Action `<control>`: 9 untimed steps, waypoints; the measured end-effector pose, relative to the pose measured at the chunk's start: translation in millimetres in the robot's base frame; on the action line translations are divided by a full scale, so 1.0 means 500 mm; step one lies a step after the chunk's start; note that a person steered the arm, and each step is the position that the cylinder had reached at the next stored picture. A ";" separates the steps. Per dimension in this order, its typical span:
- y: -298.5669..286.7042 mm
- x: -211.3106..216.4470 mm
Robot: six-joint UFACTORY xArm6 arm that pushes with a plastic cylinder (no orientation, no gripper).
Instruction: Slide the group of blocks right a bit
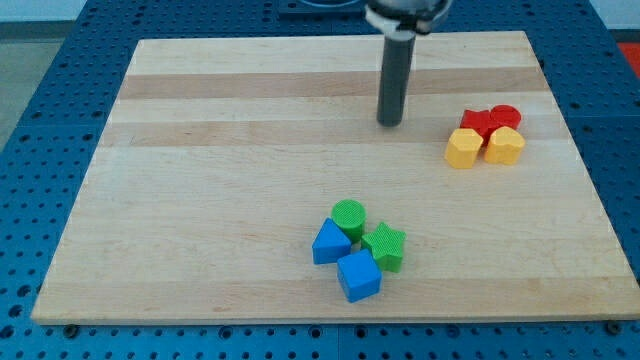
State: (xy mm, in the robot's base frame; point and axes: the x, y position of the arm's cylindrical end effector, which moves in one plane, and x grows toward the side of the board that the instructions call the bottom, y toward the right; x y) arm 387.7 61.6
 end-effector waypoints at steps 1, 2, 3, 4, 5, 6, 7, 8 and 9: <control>-0.019 0.092; 0.016 0.103; 0.073 0.103; 0.110 0.103; 0.144 0.103; 0.168 0.103; 0.168 0.103; 0.118 0.103; 0.097 0.103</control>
